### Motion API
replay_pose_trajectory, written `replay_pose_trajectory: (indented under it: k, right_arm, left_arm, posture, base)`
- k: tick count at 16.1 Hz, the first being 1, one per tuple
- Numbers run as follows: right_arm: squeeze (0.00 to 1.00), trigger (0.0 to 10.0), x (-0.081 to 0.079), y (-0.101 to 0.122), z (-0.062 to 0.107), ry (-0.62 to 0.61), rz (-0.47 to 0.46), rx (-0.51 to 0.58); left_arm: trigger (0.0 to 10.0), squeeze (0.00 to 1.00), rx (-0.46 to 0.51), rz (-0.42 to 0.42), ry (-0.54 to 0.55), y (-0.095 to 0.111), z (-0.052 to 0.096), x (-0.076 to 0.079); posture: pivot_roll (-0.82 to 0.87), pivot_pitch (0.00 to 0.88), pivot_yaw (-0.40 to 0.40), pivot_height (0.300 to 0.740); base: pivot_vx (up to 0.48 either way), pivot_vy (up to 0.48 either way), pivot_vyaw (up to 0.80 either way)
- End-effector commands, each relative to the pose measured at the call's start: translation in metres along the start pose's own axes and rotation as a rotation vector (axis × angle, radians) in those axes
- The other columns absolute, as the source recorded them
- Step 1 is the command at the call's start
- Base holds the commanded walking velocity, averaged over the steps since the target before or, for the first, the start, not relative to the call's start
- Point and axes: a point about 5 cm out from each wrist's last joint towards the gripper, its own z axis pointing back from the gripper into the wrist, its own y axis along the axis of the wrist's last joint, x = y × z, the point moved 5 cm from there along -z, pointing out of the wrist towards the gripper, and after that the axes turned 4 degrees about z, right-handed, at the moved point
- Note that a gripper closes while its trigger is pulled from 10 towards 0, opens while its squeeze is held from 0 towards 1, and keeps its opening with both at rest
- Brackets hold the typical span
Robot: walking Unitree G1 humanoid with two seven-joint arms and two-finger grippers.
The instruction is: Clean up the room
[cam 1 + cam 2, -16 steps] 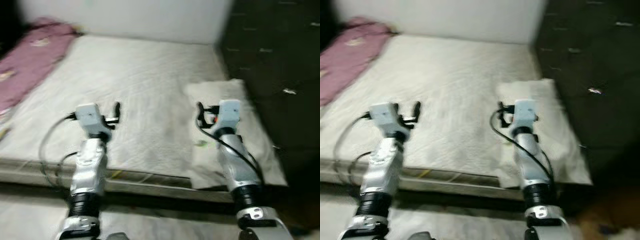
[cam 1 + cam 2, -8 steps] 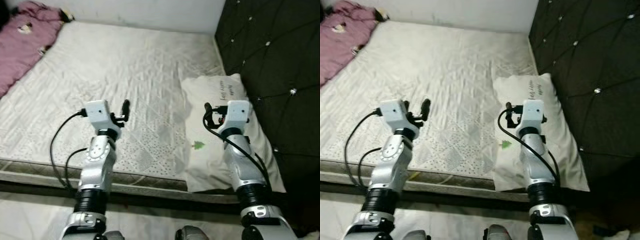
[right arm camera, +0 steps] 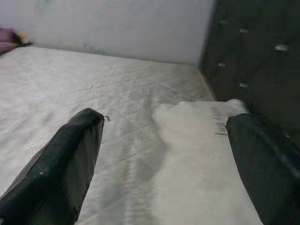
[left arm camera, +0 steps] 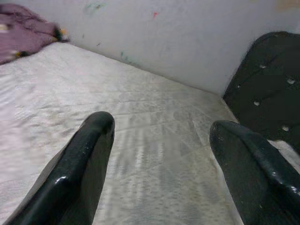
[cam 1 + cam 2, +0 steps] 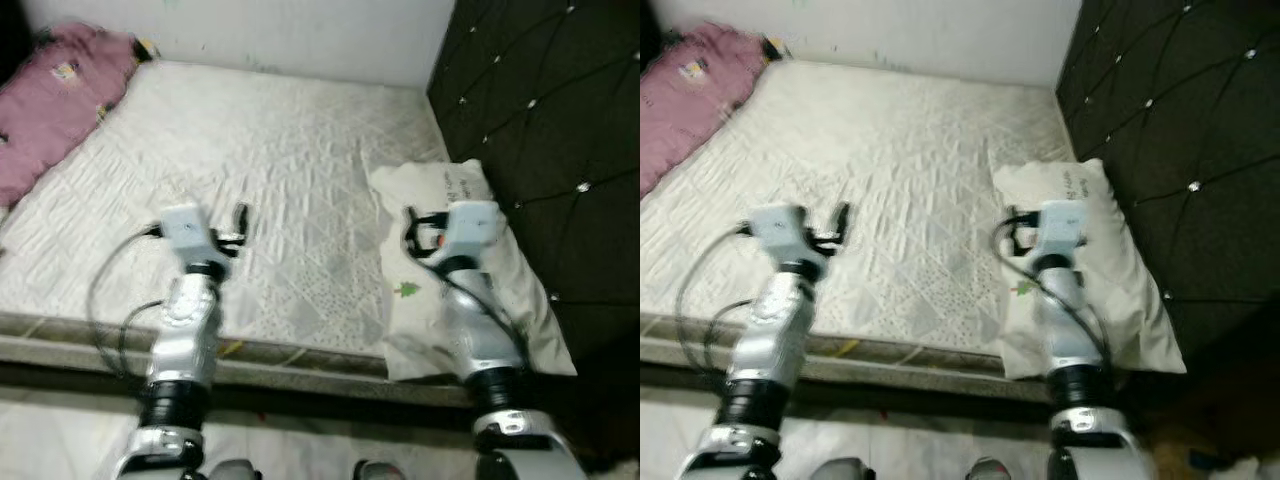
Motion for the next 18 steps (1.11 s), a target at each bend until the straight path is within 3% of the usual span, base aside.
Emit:
replay_pose_trajectory:
  k: [1, 3, 10, 18]
  right_arm:
    - [0.0, 10.0, 0.0076, 0.0028, -0.0017, -0.011, 0.015, 0.004]
    - [0.0, 10.0, 0.0075, 0.0022, -0.0018, -0.008, 0.015, 0.003]
    - [0.0, 10.0, 0.0063, 0.0002, -0.0025, 0.0, 0.012, -0.007]
    - [0.0, 10.0, 0.0055, 0.0001, -0.0041, 0.003, 0.014, -0.012]
  left_arm:
    - [10.0, 0.0, 0.008, 0.004, -0.023, 0.0029, -0.0032, 0.0101]
    - [10.0, 0.0, 0.016, 0.005, -0.02, 0.0039, -0.0027, 0.0101]
    - [10.0, 0.0, 0.045, 0.026, -0.045, 0.0084, -0.0013, 0.0134]
    - [10.0, 0.0, 0.05, 0.034, -0.055, 0.0096, -0.0018, 0.0143]
  posture:
    - [0.02, 0.0, -0.026, 0.74]
    - [0.02, 0.0, -0.027, 0.74]
    - [0.02, 0.0, -0.029, 0.74]
    - [0.02, 0.0, -0.029, 0.74]
  base:
    - [0.0, 0.472, 0.0]
    - [0.0, 0.375, 0.0]
    - [0.0, 0.0, 0.0]
    - [0.397, 0.0, 0.0]
